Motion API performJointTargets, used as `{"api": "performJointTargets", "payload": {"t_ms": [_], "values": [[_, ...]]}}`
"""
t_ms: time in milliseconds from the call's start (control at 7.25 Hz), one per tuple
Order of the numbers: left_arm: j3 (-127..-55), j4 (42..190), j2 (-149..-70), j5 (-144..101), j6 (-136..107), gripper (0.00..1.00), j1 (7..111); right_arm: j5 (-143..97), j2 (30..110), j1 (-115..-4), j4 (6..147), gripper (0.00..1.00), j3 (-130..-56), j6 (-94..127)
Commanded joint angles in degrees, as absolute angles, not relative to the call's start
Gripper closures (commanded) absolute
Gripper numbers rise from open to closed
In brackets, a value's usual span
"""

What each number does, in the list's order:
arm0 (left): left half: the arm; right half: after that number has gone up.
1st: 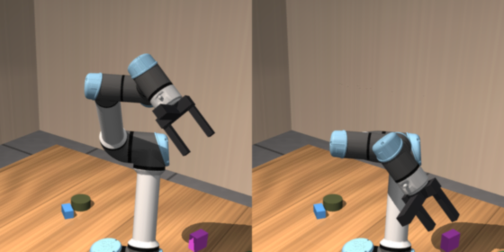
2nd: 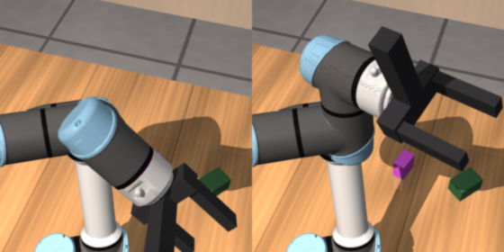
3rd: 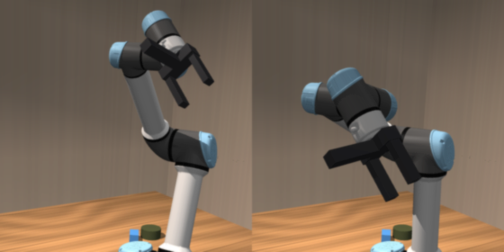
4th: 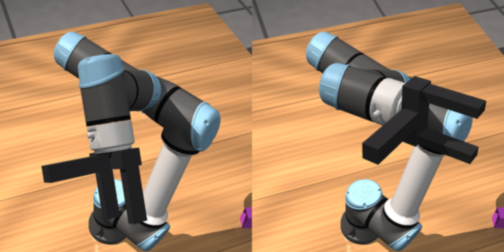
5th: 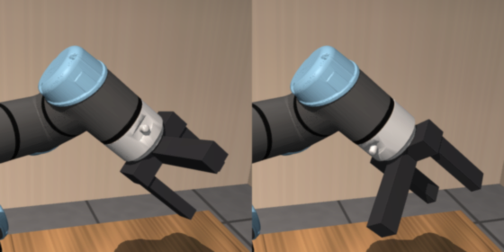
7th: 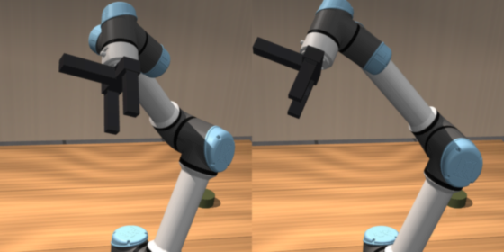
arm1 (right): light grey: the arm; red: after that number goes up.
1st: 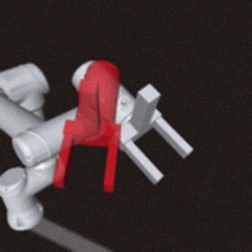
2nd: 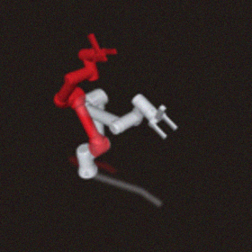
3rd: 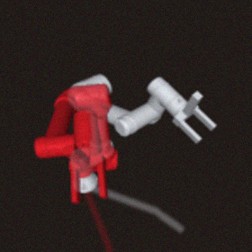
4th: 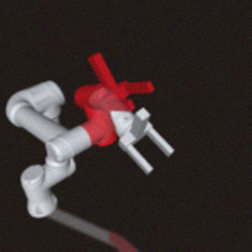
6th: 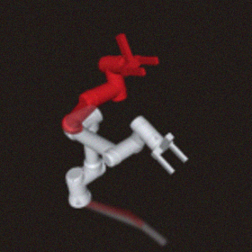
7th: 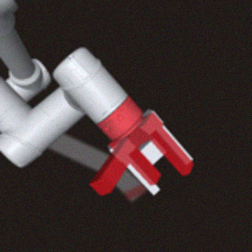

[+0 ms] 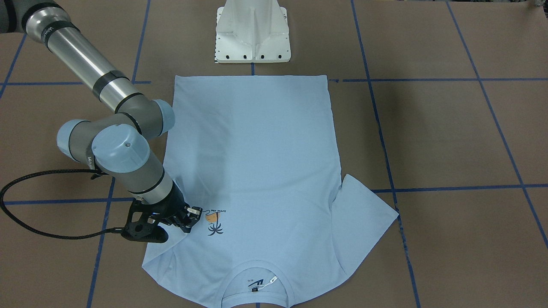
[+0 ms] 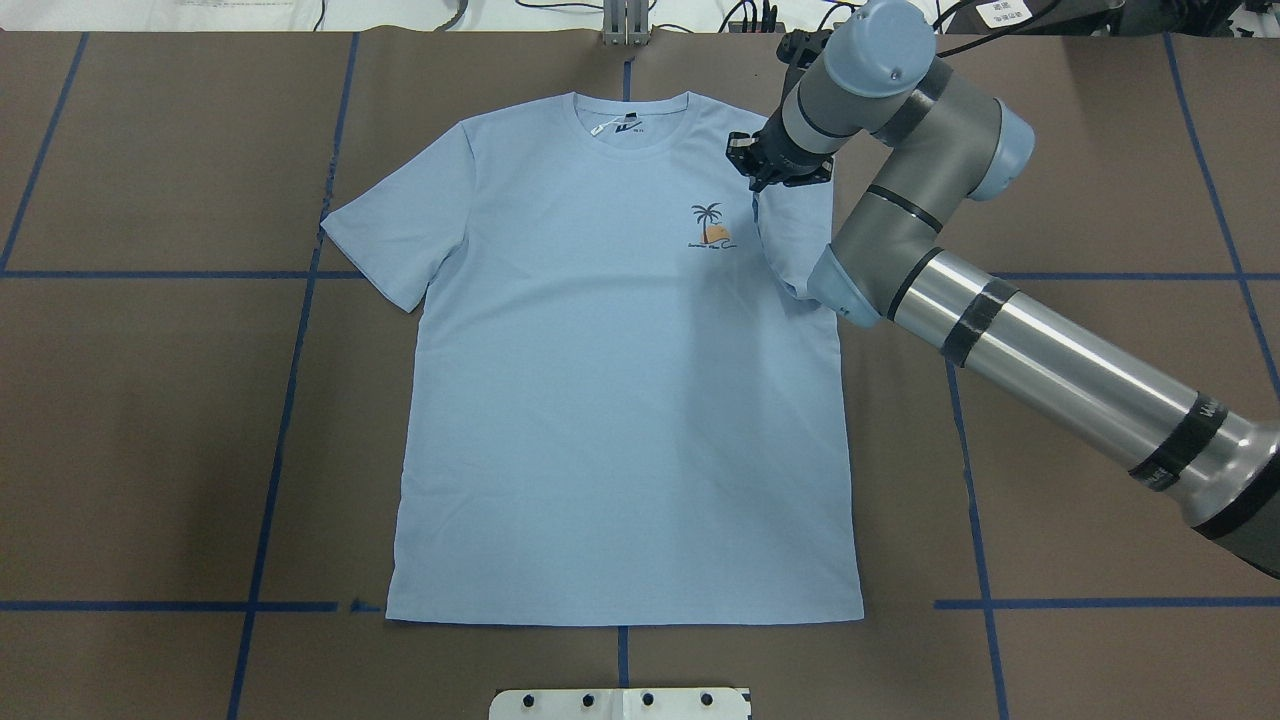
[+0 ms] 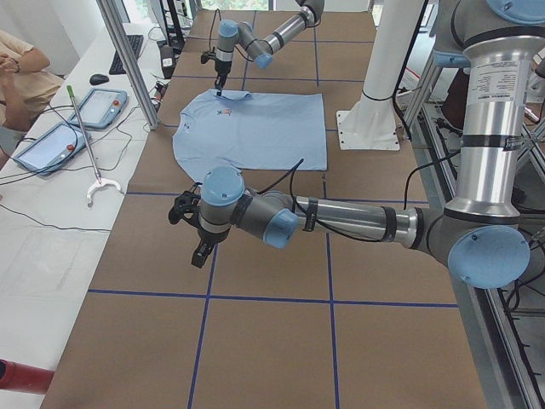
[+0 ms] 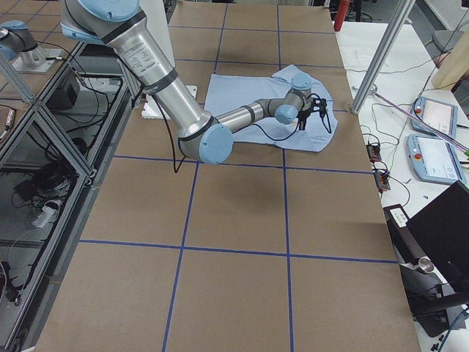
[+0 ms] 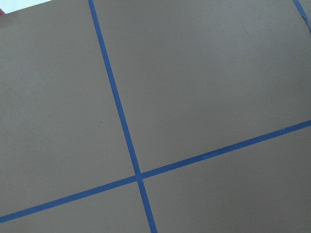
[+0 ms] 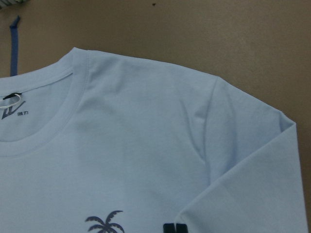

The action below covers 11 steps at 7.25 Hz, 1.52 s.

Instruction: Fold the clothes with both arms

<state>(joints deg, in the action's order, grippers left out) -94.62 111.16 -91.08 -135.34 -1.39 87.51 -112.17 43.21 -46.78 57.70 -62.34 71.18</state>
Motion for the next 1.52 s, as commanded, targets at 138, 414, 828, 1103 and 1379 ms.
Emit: {"api": "performJointTargets", "payload": {"t_ms": [138, 414, 828, 1103, 1379], "values": [[-94.66, 111.45, -91.93, -137.53, -5.32, 0.0, 86.93, -106.62, 41.05, -43.34, 57.39, 0.0, -62.05, 71.1], [-94.57, 117.73, -93.42, -138.43, -13.57, 0.0, 83.43, -106.79, 41.48, -42.98, 57.57, 0.0, -66.77, 72.06], [-93.79, 126.64, -99.02, -138.08, -35.35, 0.0, 75.7, -107.05, 49.98, -44.9, 56.95, 0.0, -77.13, 71.37], [-94.13, 127.09, -100.37, -137.81, -40.25, 0.0, 73.04, -107.31, 51.41, -47.45, 56.95, 0.0, -78.83, 71.1], [-89.85, 127.17, -104.32, -137.81, -42.69, 0.0, 71.99, -107.93, 54.64, -48.33, 57.04, 0.0, -80.94, 68.75]]}}
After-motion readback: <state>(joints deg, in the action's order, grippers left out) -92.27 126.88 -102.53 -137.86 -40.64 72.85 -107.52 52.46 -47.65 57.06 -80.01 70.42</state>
